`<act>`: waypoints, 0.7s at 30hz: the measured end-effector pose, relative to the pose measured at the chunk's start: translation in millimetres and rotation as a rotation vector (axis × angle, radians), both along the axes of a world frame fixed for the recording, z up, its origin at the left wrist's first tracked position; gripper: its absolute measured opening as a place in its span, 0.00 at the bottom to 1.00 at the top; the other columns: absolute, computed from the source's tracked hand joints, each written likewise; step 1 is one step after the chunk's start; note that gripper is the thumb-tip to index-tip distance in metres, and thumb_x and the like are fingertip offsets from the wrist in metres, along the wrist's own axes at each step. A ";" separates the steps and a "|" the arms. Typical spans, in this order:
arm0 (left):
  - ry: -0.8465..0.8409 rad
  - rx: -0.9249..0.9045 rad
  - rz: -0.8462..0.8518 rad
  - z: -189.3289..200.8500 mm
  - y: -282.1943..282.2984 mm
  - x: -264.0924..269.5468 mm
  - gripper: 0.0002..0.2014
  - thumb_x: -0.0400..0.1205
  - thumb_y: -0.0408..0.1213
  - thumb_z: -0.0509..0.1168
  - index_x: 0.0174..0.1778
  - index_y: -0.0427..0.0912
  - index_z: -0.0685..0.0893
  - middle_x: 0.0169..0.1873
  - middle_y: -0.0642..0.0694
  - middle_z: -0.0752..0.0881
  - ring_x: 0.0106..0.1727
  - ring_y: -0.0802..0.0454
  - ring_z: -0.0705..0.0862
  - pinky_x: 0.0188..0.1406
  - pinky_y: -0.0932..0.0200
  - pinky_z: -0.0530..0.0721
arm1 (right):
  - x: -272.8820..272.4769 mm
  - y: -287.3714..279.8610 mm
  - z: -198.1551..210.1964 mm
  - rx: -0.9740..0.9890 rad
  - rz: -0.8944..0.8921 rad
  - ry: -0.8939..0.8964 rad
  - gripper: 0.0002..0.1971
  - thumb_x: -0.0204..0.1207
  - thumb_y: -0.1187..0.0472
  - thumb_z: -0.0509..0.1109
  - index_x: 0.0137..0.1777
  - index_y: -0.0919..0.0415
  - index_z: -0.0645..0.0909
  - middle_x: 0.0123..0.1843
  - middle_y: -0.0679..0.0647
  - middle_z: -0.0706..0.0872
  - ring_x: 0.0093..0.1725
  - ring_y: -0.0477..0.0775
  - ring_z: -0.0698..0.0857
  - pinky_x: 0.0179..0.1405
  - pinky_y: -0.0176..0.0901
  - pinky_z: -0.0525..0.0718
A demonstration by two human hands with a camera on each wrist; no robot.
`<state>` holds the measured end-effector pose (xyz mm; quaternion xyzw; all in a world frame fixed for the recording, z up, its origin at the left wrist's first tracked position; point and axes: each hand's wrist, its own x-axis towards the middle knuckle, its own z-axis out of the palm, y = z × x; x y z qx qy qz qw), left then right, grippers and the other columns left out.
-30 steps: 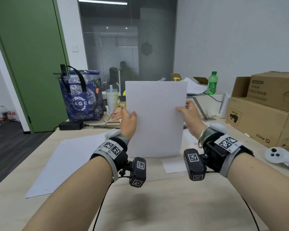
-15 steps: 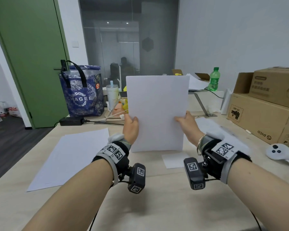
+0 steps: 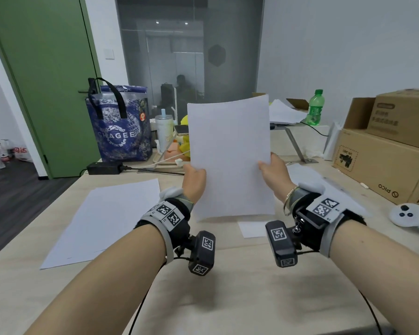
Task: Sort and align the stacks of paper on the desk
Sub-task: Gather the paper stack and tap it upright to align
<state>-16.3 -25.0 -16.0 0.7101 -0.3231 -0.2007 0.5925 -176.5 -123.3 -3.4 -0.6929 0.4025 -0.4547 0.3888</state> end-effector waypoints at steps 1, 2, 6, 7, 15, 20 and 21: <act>0.010 0.016 -0.012 1.6 -0.3 1.0 0.22 0.82 0.27 0.53 0.73 0.31 0.62 0.66 0.34 0.76 0.66 0.38 0.78 0.71 0.40 0.74 | 0.1 -1.4 0.8 -0.001 -0.010 0.024 0.15 0.80 0.68 0.58 0.65 0.68 0.76 0.63 0.62 0.83 0.52 0.54 0.79 0.50 0.41 0.76; 0.010 0.029 -0.037 0.3 -0.9 3.6 0.23 0.81 0.26 0.53 0.73 0.30 0.62 0.64 0.35 0.77 0.64 0.41 0.78 0.70 0.42 0.76 | 0.2 -2.2 0.5 -0.005 -0.017 0.058 0.15 0.80 0.68 0.58 0.65 0.68 0.76 0.64 0.63 0.83 0.52 0.54 0.79 0.50 0.41 0.76; -0.003 0.246 -0.153 -0.5 7.1 16.3 0.12 0.82 0.25 0.55 0.61 0.34 0.71 0.46 0.40 0.76 0.45 0.47 0.75 0.41 0.55 0.76 | -4.3 -2.8 0.3 -0.010 -0.020 0.185 0.16 0.80 0.69 0.59 0.66 0.71 0.77 0.64 0.64 0.83 0.61 0.63 0.82 0.56 0.46 0.79; -0.028 0.297 -0.174 -0.1 9.4 22.1 0.07 0.81 0.25 0.54 0.54 0.35 0.73 0.44 0.40 0.75 0.44 0.47 0.74 0.38 0.57 0.74 | -6.3 -4.6 -0.3 -0.001 -0.010 0.215 0.16 0.80 0.70 0.60 0.66 0.71 0.77 0.62 0.64 0.83 0.63 0.63 0.82 0.55 0.45 0.78; -0.203 0.396 -0.036 -5.8 24.5 88.2 0.17 0.82 0.27 0.55 0.27 0.44 0.69 0.38 0.40 0.76 0.38 0.47 0.75 0.36 0.60 0.74 | 4.2 -14.7 -24.8 0.188 0.081 0.403 0.09 0.77 0.72 0.59 0.49 0.66 0.80 0.46 0.61 0.80 0.46 0.57 0.79 0.44 0.42 0.75; -0.216 0.539 -0.033 -14.4 29.3 106.1 0.16 0.85 0.29 0.56 0.30 0.42 0.70 0.46 0.40 0.77 0.33 0.49 0.75 0.27 0.64 0.71 | 22.5 -13.5 -33.9 0.273 0.089 0.449 0.08 0.77 0.71 0.60 0.38 0.63 0.75 0.47 0.62 0.78 0.46 0.59 0.79 0.45 0.43 0.75; -0.194 0.565 -0.035 -14.9 29.4 106.2 0.13 0.85 0.28 0.56 0.34 0.40 0.72 0.41 0.41 0.78 0.32 0.51 0.75 0.26 0.64 0.70 | 25.7 -14.5 -35.0 0.290 0.085 0.448 0.11 0.76 0.72 0.59 0.34 0.61 0.72 0.46 0.61 0.78 0.46 0.58 0.78 0.43 0.43 0.74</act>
